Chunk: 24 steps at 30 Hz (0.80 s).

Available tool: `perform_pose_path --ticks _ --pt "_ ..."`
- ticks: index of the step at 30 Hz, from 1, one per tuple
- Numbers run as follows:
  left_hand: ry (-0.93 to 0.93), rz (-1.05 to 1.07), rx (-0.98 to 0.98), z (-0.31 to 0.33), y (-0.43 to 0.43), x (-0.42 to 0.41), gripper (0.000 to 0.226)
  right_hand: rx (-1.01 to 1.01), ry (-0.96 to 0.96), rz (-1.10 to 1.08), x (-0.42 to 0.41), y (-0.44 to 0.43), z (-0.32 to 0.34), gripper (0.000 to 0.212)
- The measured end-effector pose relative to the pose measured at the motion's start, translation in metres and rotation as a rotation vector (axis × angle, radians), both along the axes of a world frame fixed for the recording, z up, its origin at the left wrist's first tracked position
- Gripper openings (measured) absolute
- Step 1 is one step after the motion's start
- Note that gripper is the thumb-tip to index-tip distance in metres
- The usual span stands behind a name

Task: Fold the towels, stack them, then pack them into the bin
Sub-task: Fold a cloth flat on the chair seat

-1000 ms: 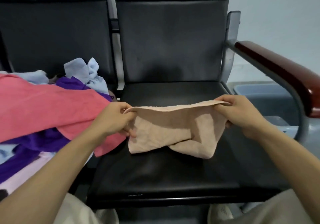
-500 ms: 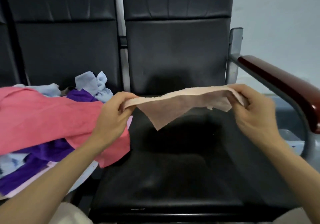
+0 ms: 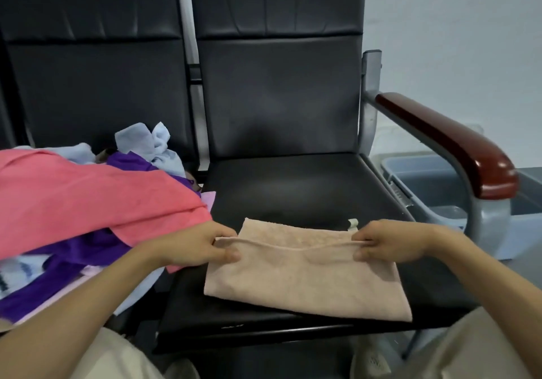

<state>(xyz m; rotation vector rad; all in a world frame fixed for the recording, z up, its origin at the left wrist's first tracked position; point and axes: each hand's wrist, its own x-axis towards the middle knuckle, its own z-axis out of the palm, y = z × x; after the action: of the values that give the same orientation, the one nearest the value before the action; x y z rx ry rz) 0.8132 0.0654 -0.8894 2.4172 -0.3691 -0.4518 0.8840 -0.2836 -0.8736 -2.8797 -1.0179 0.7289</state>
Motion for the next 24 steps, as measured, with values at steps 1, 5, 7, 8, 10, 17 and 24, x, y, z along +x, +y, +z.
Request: perform_pose_path --ticks 1,5,7,8,10,17,24 --pt "-0.031 0.023 -0.03 0.0 -0.003 0.003 0.049 -0.038 -0.062 -0.036 0.001 0.001 -0.003 0.037" --pt "-0.12 0.167 -0.16 -0.012 -0.02 0.022 0.021 -0.007 -0.205 -0.217 0.008 0.002 -0.01 0.035" --pt "-0.164 0.236 -0.126 -0.026 -0.022 0.036 0.019 0.02 -0.217 -0.294 0.013 0.001 -0.017 0.032" --pt "-0.172 0.269 -0.083 -0.033 -0.022 0.043 0.018 0.024 -0.216 -0.326 0.016 0.0 -0.021 0.029" --pt "-0.176 0.331 -0.004 -0.046 -0.019 0.053 0.013 0.024 -0.211 -0.374 0.022 0.0 -0.028 0.021" --pt "-0.211 0.439 0.128 -0.053 -0.03 0.061 0.02 0.099 -0.237 -0.52 0.025 0.004 -0.038 0.025" --pt "-0.078 0.476 0.179 -0.039 -0.027 0.056 0.029 0.077 -0.537 -0.269 0.013 0.016 -0.03 0.025"
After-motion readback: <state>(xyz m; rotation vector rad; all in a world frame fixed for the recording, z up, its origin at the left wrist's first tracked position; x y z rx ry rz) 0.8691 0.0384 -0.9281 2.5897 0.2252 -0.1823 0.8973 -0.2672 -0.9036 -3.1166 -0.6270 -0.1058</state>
